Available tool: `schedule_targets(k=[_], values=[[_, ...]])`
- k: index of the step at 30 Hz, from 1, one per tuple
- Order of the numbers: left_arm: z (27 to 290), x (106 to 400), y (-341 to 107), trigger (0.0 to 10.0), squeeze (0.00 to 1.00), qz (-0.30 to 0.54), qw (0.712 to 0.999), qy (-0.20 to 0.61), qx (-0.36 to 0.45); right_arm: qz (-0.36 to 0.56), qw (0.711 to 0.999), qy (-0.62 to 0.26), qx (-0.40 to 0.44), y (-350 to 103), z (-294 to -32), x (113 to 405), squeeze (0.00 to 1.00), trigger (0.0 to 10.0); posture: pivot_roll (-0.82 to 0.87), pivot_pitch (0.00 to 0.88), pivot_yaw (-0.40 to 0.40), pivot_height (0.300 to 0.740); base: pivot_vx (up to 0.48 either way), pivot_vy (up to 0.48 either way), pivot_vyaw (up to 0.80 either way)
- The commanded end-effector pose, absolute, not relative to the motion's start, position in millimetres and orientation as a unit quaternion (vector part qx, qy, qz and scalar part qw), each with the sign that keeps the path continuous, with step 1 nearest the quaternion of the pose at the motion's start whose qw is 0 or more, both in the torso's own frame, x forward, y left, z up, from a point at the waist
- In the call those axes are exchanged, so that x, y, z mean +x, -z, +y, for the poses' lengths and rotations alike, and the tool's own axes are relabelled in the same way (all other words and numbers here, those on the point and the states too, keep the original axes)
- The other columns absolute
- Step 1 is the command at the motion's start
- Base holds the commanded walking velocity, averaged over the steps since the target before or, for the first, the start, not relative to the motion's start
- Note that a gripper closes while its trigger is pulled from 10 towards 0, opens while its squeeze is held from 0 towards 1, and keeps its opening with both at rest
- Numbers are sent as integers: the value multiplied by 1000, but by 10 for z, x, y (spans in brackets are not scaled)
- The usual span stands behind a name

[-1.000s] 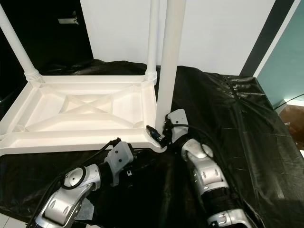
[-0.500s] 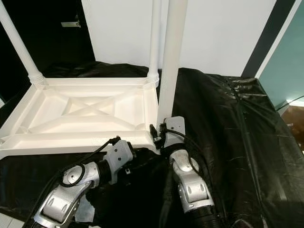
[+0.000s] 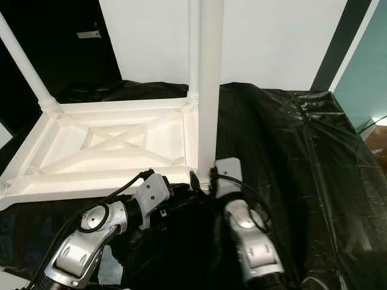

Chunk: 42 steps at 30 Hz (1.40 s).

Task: Building children table

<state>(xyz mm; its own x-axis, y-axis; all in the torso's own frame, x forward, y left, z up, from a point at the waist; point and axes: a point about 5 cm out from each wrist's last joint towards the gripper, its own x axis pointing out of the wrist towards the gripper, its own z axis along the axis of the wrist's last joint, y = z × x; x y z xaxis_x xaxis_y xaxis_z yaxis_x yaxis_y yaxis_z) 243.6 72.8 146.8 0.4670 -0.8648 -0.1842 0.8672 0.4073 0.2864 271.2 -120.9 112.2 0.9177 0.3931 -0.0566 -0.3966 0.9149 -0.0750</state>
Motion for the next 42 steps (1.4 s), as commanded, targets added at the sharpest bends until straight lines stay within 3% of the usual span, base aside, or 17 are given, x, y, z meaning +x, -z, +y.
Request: schedule_targets(k=[1,6,9,20,21,22,23,24,25,29,42], values=[[744,2440,-1471,10000,0,3,840,515,172,3,969,-242,-43,-1188,-1280,2693,0,10000,-78,0,17,740,0,0,0],[733,2420,-1451,10000,0,5,840,516,170,-5,950,-303,-78,-1246,-1391,2751,0,10000,-73,0,15,740,0,0,0],[725,2408,-1454,10000,0,4,841,515,166,-5,934,-346,-94,-1312,-1430,2942,0,10000,-58,0,7,740,0,0,0],[742,2402,-1417,10000,0,10,840,515,171,11,897,-426,-113,-1331,-1337,3113,0,10000,-13,0,-14,740,0,0,0],[770,2391,-1425,10000,0,11,842,511,173,14,884,-451,-124,-1326,-1261,3168,0,6196,2,0,-22,740,0,0,0],[770,2391,-1425,10000,0,11,842,511,173,14,884,-451,-124,-1326,-1261,3168,0,6196,2,0,-22,740,0,0,0],[780,2386,-1424,10000,0,11,843,509,173,15,881,-457,-123,-1322,-1245,3200,0,1647,4,0,-24,740,0,0,0],[786,2383,-1422,10000,0,12,844,508,173,15,879,-460,-122,-1319,-1238,3220,0,1647,4,0,-24,740,0,0,0],[784,2384,-1421,10000,0,12,844,507,173,17,880,-458,-122,-1311,-1249,3236,0,0,10,0,-29,740,0,0,0],[775,2392,-1425,10000,0,11,846,504,174,22,887,-446,-122,-1293,-1284,3263,0,0,11,0,-32,740,0,0,0],[747,2427,-1379,10000,0,15,848,500,174,48,957,-264,-108,-1142,-1370,3278,0,0,-37,0,-17,740,0,0,0]])
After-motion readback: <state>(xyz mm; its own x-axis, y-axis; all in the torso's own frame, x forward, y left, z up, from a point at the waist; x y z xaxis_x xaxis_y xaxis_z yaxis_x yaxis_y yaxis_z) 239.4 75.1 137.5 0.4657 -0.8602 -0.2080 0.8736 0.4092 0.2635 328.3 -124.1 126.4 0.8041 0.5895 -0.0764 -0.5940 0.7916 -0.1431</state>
